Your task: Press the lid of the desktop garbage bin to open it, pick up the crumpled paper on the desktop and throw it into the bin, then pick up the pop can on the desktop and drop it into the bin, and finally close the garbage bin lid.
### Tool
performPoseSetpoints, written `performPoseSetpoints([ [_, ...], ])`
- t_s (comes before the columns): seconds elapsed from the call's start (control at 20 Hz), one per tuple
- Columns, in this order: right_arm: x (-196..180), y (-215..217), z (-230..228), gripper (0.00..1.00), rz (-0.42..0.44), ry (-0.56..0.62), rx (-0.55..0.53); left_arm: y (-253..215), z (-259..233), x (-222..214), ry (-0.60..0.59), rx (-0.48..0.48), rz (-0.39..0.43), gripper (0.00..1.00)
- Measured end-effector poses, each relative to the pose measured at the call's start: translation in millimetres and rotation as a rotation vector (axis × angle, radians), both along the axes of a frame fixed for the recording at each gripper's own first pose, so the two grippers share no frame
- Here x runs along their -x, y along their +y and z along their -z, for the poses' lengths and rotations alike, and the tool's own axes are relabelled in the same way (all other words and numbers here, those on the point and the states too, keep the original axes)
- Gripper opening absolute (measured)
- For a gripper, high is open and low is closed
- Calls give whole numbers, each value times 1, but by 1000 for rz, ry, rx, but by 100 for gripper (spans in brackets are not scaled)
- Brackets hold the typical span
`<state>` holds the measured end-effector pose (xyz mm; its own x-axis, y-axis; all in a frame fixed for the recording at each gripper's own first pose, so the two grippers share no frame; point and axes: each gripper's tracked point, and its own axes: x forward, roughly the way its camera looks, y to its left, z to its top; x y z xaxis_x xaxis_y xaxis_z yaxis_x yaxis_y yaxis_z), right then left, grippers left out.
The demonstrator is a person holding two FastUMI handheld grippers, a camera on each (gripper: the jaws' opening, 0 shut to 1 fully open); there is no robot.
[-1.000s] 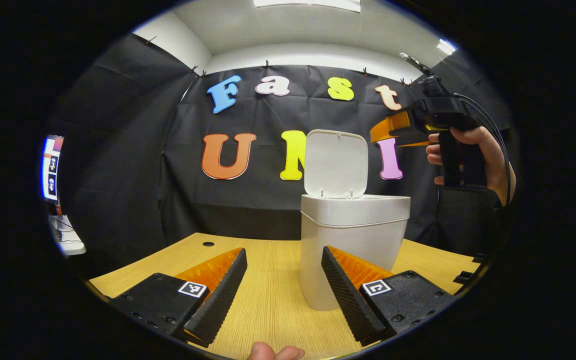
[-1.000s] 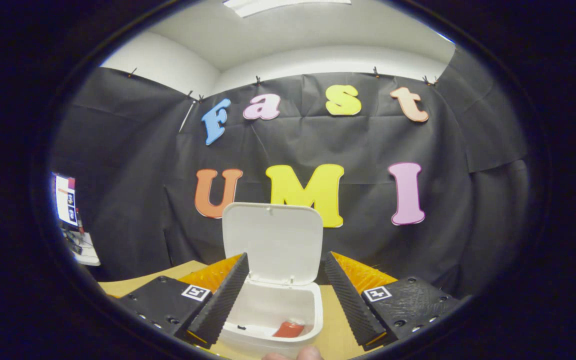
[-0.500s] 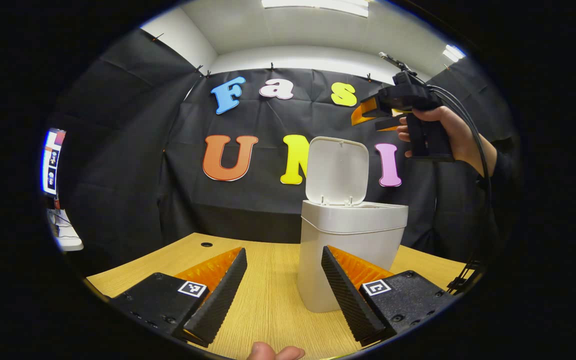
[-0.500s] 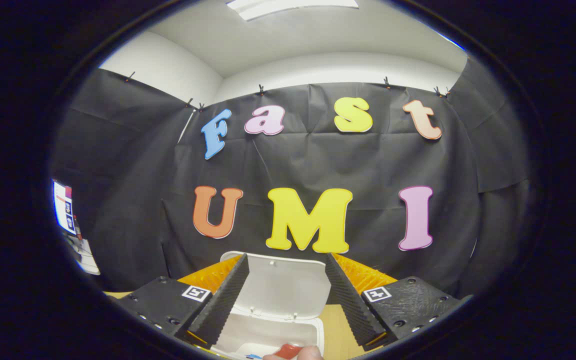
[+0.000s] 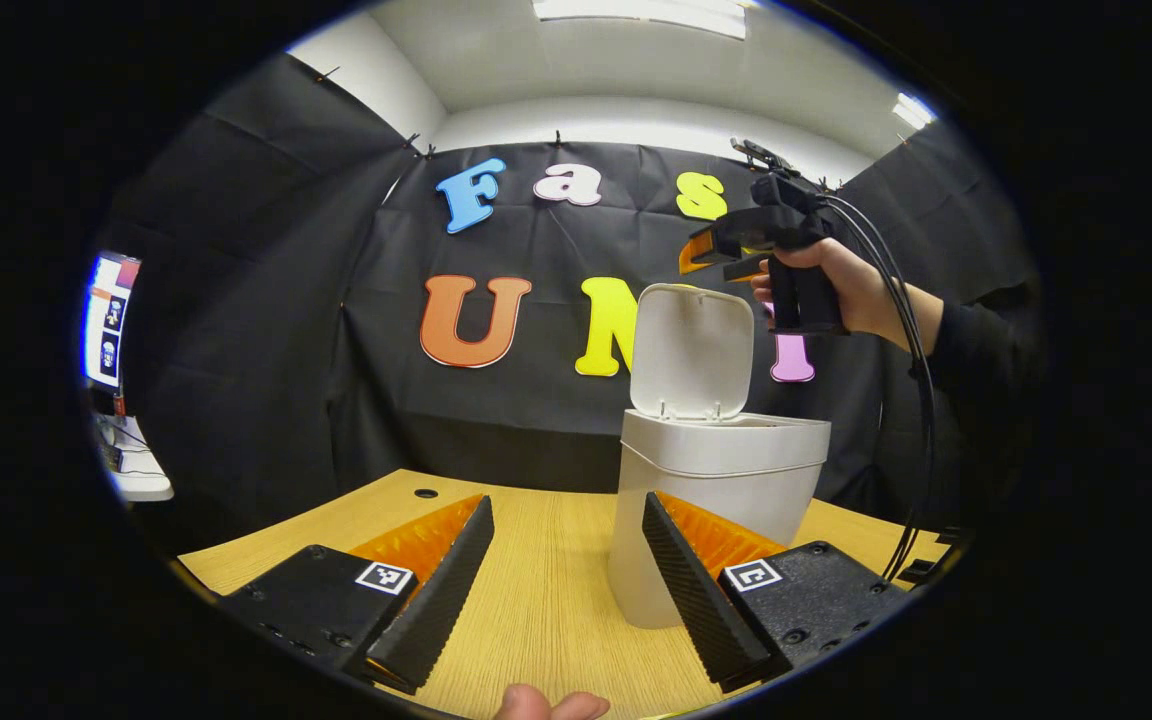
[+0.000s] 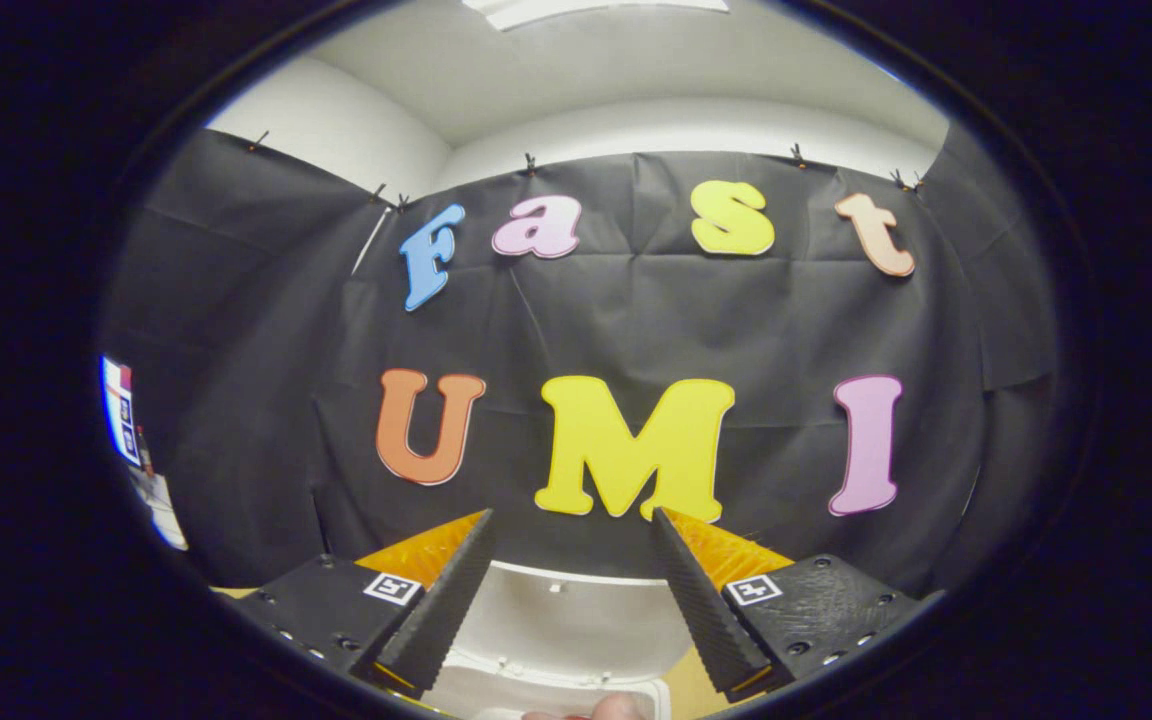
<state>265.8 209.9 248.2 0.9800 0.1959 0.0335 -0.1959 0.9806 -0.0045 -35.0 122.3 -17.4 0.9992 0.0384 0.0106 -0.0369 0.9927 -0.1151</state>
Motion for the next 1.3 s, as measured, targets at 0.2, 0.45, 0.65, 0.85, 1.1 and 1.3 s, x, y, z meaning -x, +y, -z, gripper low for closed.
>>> performPoseSetpoints([
  [0.2,-7,-4,3,94,13,15,-30,6,0,1,4,-8,-16,97],
  [0.45,-10,0,10,95,7,41,-45,2,0,2,0,-14,-11,97],
  [0.65,-11,-1,17,98,0,75,-57,0,-2,2,-3,-9,0,97],
  [0.85,5,-1,21,94,-1,99,-48,1,0,1,-4,-14,-6,97],
  [1.1,45,-2,34,97,-42,138,-42,-3,3,1,4,-17,-4,97],
  [1.3,81,-3,68,96,-95,211,-43,-10,0,0,-5,-30,6,97],
])
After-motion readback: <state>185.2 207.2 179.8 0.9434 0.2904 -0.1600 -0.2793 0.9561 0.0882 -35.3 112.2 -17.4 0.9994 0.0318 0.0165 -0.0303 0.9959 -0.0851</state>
